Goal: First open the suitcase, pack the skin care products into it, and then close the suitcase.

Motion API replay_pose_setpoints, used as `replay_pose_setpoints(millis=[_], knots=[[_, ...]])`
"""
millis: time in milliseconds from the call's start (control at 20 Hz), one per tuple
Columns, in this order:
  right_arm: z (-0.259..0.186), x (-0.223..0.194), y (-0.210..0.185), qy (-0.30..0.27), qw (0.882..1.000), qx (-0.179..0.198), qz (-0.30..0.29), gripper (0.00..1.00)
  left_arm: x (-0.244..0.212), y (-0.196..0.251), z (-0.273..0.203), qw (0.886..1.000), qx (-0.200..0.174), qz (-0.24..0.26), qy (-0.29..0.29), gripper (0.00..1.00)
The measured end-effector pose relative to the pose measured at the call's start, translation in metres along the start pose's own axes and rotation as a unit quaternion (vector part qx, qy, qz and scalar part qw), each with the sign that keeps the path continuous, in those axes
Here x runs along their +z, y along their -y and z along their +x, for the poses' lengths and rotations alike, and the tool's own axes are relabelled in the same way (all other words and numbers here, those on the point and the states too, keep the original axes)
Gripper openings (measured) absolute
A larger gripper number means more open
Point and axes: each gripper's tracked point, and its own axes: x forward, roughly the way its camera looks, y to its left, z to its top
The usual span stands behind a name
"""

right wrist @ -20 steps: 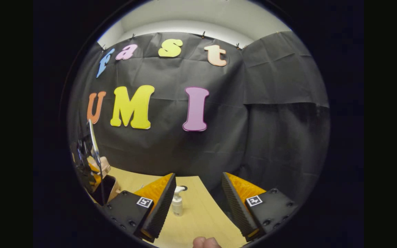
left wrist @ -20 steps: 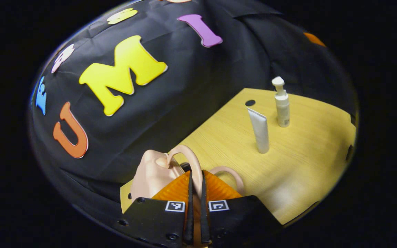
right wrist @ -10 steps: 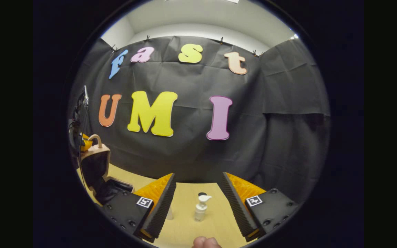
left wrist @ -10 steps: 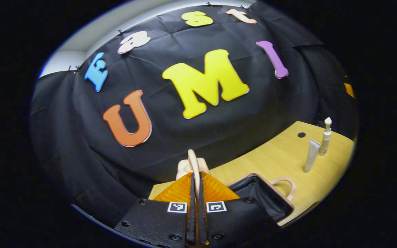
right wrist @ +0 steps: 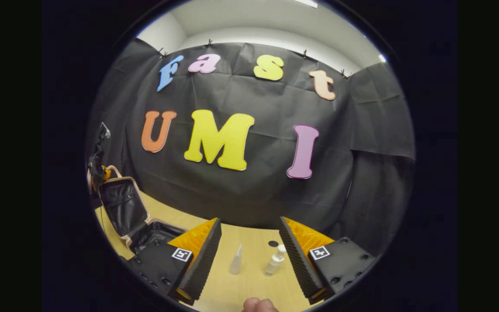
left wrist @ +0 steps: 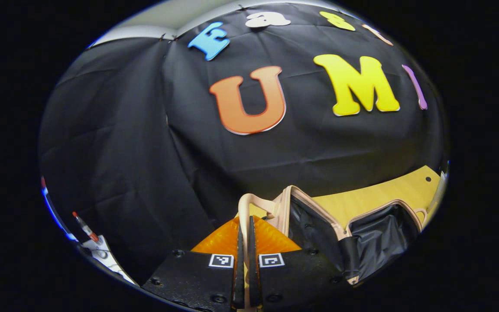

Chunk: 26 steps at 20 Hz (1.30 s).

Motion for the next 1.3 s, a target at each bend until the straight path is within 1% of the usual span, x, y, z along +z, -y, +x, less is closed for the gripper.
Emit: replay_pose_setpoints(millis=[100, 200, 250, 300, 450, 500, 550, 600, 650, 700, 750, 800, 950, 1050, 1150, 1250, 1300], knots=[[-0.002, -0.005, -0.008, -0.014, 1.0, 0.0, -0.01, 0.8, -0.034, -0.008, 0.032, 0.999, 0.0, -0.029, -0.032, 0.08], [-0.007, -0.007, -0.015, -0.021, 0.999, 0.001, -0.027, 0.8, -0.063, -0.014, 0.055, 0.995, -0.007, -0.076, -0.064, 0.07], [-0.008, -0.007, -0.02, -0.024, 0.999, 0.001, -0.038, 0.77, -0.087, -0.018, 0.065, 0.991, -0.01, -0.103, -0.086, 0.08], [-0.009, -0.008, -0.023, -0.026, 0.999, 0.0, -0.044, 0.8, -0.104, -0.016, 0.074, 0.987, -0.01, -0.122, -0.103, 0.08], [-0.01, -0.018, -0.027, -0.043, 0.998, -0.007, -0.043, 0.8, -0.136, -0.008, 0.086, 0.974, -0.021, -0.176, -0.139, 0.1], [-0.011, -0.021, -0.029, -0.047, 0.998, -0.009, -0.041, 0.8, -0.146, -0.009, 0.086, 0.972, -0.022, -0.181, -0.151, 0.1], [-0.01, -0.023, -0.031, -0.05, 0.998, -0.011, -0.04, 0.8, -0.153, -0.009, 0.086, 0.97, -0.022, -0.183, -0.161, 0.13], [-0.011, -0.024, -0.033, -0.052, 0.998, -0.011, -0.036, 0.8, -0.15, -0.012, 0.089, 0.97, -0.013, -0.185, -0.154, 0.17], [-0.01, -0.023, -0.036, -0.052, 0.998, -0.011, -0.034, 0.78, -0.153, -0.014, 0.092, 0.971, -0.01, -0.174, -0.161, 0.24], [-0.01, -0.023, -0.038, -0.052, 0.998, -0.008, -0.031, 0.8, -0.151, -0.016, 0.091, 0.973, -0.011, -0.164, -0.161, 0.14], [-0.009, -0.023, -0.04, -0.051, 0.998, -0.006, -0.03, 0.8, -0.143, -0.016, 0.088, 0.974, -0.016, -0.166, -0.153, 0.36], [-0.008, -0.022, -0.042, -0.049, 0.998, -0.004, -0.028, 0.8, -0.131, -0.015, 0.083, 0.975, -0.024, -0.171, -0.139, 0.41], [-0.006, -0.021, -0.046, -0.043, 0.999, 0.003, -0.017, 0.8, -0.086, -0.004, 0.06, 0.979, -0.046, -0.175, -0.095, 0.93], [-0.005, -0.016, -0.042, -0.033, 0.999, 0.007, -0.008, 0.8, -0.045, 0.015, 0.029, 0.982, -0.065, -0.166, -0.063, 0.95], [-0.005, -0.013, -0.036, -0.023, 1.0, 0.01, 0.001, 0.8, -0.011, 0.028, -0.004, 0.987, -0.066, -0.146, -0.031, 0.98], [-0.006, -0.015, -0.028, -0.018, 1.0, 0.011, 0.01, 0.78, 0.018, 0.046, -0.038, 0.988, -0.07, -0.138, -0.008, 0.98], [-0.008, -0.017, -0.023, -0.017, 1.0, 0.011, 0.015, 0.8, 0.029, 0.058, -0.054, 0.988, -0.073, -0.136, 0.001, 0.98]])
